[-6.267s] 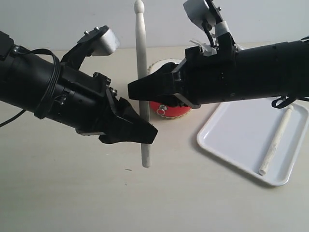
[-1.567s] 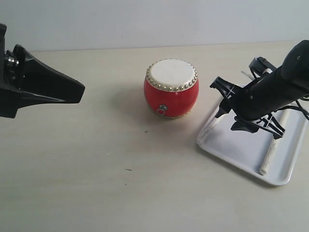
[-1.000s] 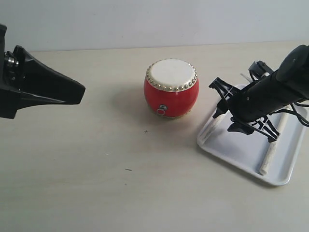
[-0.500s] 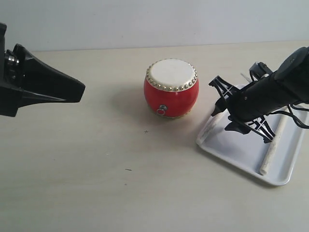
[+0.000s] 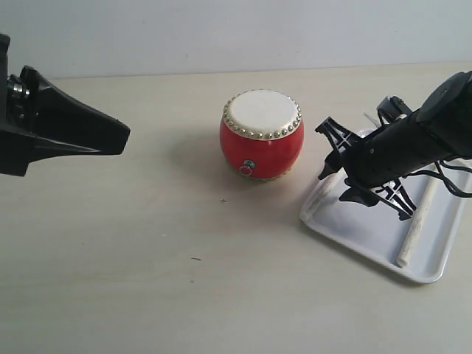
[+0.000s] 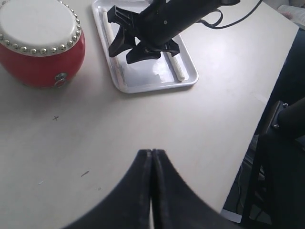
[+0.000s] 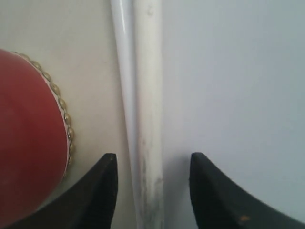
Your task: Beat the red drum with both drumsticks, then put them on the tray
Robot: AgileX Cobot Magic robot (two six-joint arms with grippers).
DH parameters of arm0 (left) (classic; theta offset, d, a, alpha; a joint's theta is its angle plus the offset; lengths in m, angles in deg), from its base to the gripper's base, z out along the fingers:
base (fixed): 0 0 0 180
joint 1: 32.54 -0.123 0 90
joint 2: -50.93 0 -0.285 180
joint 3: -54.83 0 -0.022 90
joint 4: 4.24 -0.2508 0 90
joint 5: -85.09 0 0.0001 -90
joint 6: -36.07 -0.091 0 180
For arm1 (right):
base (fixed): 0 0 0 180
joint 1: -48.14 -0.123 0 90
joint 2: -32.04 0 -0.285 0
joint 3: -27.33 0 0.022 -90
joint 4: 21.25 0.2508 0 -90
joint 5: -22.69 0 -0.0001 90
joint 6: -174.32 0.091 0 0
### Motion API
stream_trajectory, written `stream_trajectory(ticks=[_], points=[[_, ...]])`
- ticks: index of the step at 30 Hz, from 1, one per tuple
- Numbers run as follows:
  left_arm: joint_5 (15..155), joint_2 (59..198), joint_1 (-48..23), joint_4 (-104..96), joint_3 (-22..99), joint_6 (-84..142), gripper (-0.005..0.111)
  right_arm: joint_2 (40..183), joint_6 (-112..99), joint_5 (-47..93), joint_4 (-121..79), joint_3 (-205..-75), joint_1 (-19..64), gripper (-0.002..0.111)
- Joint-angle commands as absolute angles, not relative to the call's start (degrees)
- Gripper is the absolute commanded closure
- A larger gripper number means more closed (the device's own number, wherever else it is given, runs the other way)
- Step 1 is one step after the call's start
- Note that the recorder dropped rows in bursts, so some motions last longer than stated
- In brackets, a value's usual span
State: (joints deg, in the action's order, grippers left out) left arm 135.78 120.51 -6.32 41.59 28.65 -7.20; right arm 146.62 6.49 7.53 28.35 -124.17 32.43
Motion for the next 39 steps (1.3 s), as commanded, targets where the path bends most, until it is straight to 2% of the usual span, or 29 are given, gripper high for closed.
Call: stream_trajectory(ticks=[1,23,35,39], points=[[135.3,120.1,-6.5,42.4,28.9,-6.9,0.107,146.7,6.1,10.4,29.2,-124.5,30.8,0.062],[134.9,120.1,-6.5,42.4,28.9,-6.9,0.107,149.1,6.1,9.5,30.6,-124.5,30.8,0.063],[134.8,120.1,-6.5,42.4,28.9,-6.9,0.107,149.1,6.0,10.3,30.7,-124.5,30.8,0.094],[134.8,120.1,-6.5,42.4,28.9,-6.9,0.107,148.7,6.0,10.4,30.8,-124.5,30.8,0.108]])
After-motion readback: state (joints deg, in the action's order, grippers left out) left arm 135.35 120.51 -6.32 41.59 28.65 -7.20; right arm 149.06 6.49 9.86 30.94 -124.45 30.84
